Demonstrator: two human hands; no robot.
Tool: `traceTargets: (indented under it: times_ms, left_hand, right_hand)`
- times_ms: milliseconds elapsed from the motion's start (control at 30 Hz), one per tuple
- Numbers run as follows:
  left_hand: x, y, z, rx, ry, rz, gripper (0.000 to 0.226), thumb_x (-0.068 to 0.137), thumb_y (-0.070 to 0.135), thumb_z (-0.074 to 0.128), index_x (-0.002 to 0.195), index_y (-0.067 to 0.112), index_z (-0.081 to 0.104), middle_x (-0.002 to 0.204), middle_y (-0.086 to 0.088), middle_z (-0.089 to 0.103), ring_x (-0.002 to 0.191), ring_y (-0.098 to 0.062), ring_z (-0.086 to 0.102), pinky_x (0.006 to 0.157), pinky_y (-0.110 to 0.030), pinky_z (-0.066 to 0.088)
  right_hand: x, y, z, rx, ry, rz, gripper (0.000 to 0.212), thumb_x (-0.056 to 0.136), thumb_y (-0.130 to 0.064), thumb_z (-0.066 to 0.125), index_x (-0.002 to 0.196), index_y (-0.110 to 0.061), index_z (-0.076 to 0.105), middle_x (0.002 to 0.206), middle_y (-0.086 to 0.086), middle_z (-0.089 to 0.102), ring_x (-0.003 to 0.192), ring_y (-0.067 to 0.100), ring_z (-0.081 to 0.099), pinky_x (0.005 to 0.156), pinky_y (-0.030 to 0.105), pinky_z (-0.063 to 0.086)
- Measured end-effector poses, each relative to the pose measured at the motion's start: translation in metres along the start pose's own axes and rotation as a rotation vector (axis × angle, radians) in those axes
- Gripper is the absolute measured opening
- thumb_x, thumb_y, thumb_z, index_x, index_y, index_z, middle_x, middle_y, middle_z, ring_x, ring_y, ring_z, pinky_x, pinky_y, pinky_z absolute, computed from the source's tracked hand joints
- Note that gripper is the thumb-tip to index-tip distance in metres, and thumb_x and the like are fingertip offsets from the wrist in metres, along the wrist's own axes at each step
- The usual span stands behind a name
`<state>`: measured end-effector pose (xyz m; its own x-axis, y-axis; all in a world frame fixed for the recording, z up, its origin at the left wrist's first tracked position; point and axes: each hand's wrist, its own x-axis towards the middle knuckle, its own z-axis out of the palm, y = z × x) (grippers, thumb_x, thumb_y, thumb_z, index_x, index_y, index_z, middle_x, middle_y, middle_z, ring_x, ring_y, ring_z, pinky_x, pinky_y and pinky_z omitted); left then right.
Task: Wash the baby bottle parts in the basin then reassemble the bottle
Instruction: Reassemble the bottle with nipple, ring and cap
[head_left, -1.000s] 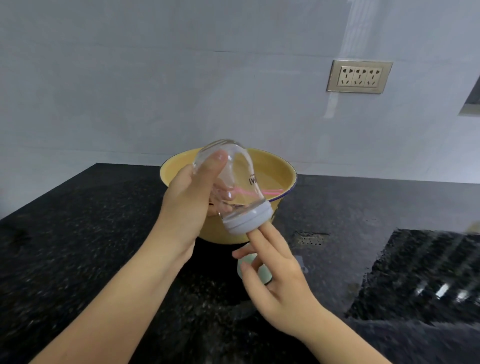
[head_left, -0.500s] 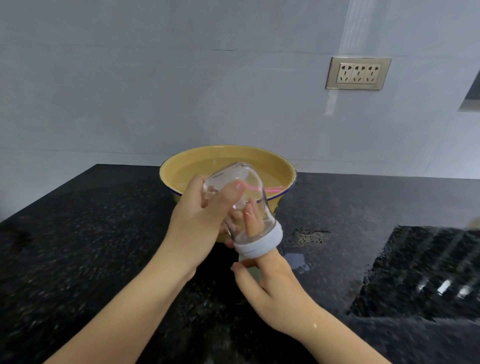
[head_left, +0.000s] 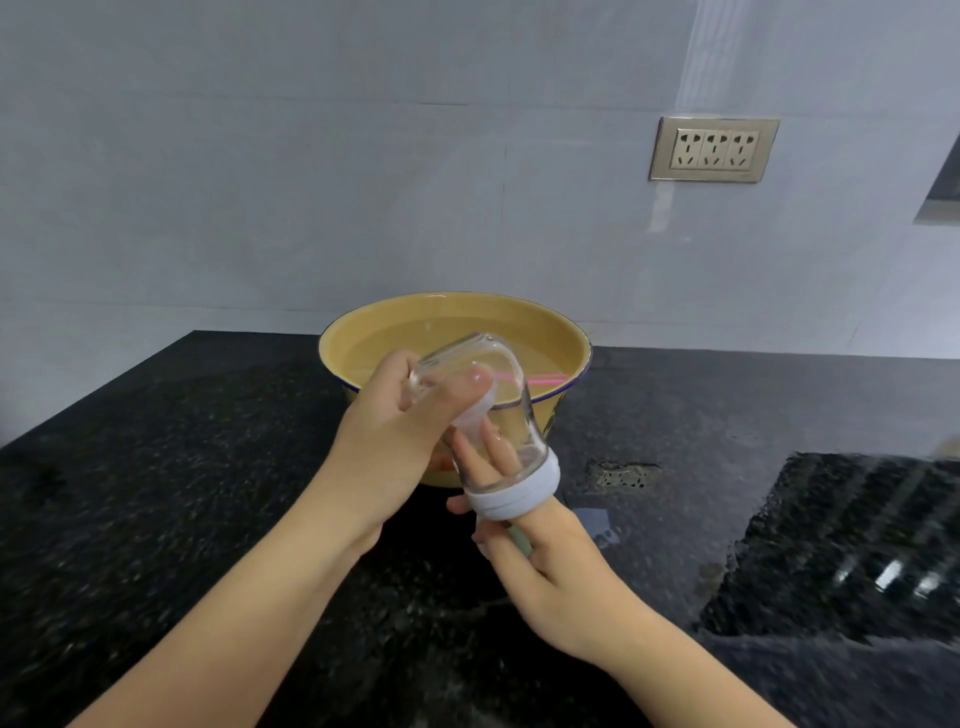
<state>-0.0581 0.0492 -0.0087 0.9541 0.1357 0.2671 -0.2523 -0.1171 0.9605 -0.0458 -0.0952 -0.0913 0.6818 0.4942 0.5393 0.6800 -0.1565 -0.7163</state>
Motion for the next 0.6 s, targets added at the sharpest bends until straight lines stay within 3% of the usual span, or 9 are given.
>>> traceTargets:
  times_ms: [100,200,267,300,367,433,500,600]
  left_hand:
    - [0.002,0.003,-0.002,-0.021,0.043,0.020,0.072,0.056,0.060,0.063,0.105,0.009,0.060,0.100,-0.014,0.069,0.095,-0.034,0.066,0.074,-0.044,0.053]
    - [0.010,0.013,-0.013,-0.051,0.126,0.094,0.050,0.060,0.057,0.062,0.093,0.020,0.064,0.080,0.001,0.069,0.075,-0.016,0.067,0.071,-0.036,0.051]
    - [0.016,0.018,-0.023,-0.089,0.173,0.098,0.052,0.057,0.058,0.063,0.093,0.020,0.060,0.082,0.000,0.064,0.073,-0.014,0.063,0.072,-0.040,0.052]
    - [0.017,0.019,-0.026,-0.084,0.167,0.092,0.058,0.057,0.059,0.063,0.096,0.018,0.059,0.085,-0.003,0.065,0.077,-0.016,0.064,0.076,-0.044,0.052]
    - [0.015,0.019,-0.026,-0.034,0.133,0.089,0.066,0.058,0.060,0.064,0.104,0.013,0.061,0.088,-0.004,0.067,0.083,-0.020,0.065,0.080,-0.048,0.053]
    - [0.010,0.016,-0.022,-0.062,0.084,0.095,0.053,0.059,0.058,0.064,0.097,0.021,0.067,0.082,-0.001,0.069,0.078,-0.017,0.067,0.072,-0.040,0.055]
    - [0.007,0.012,-0.018,-0.118,0.042,0.088,0.041,0.059,0.054,0.064,0.089,0.027,0.068,0.075,0.001,0.070,0.070,-0.015,0.067,0.062,-0.030,0.056]
    - [0.005,0.003,-0.018,-0.173,0.010,0.034,0.064,0.057,0.054,0.066,0.111,0.020,0.058,0.086,-0.003,0.072,0.076,-0.019,0.068,0.063,-0.029,0.055]
  right_hand:
    - [-0.001,-0.002,-0.001,0.054,0.008,0.032,0.040,0.088,0.003,0.043,0.101,-0.029,0.062,0.100,-0.021,0.060,0.089,0.001,0.055,0.077,0.009,0.041]
    - [0.000,-0.007,-0.004,0.120,0.042,-0.073,0.067,0.087,0.010,0.041,0.127,-0.042,0.054,0.132,-0.015,0.051,0.088,0.003,0.060,0.080,0.010,0.043]
    - [0.001,-0.006,-0.004,0.114,0.065,-0.130,0.064,0.089,0.003,0.043,0.138,-0.038,0.043,0.147,-0.007,0.041,0.095,0.004,0.061,0.091,0.010,0.041]
    - [0.001,-0.006,-0.004,0.122,0.077,-0.127,0.059,0.089,-0.001,0.046,0.138,-0.035,0.043,0.148,-0.011,0.040,0.100,0.005,0.061,0.093,0.011,0.041]
    - [0.002,-0.005,-0.003,0.171,0.153,-0.094,0.047,0.087,-0.010,0.056,0.129,-0.032,0.055,0.139,-0.018,0.049,0.110,0.007,0.060,0.090,0.014,0.044]
    - [0.003,-0.004,-0.004,0.256,0.283,-0.049,0.034,0.079,-0.017,0.066,0.110,-0.032,0.069,0.122,-0.016,0.063,0.111,0.008,0.061,0.086,0.016,0.047]
    - [0.005,-0.007,-0.008,0.352,0.379,-0.004,0.022,0.071,-0.018,0.074,0.090,-0.029,0.076,0.101,-0.010,0.072,0.096,0.009,0.066,0.079,0.017,0.050]
    - [0.007,-0.012,-0.014,0.442,0.463,0.120,0.019,0.068,-0.010,0.081,0.075,-0.026,0.072,0.073,-0.006,0.071,0.067,0.003,0.063,0.062,0.013,0.048]
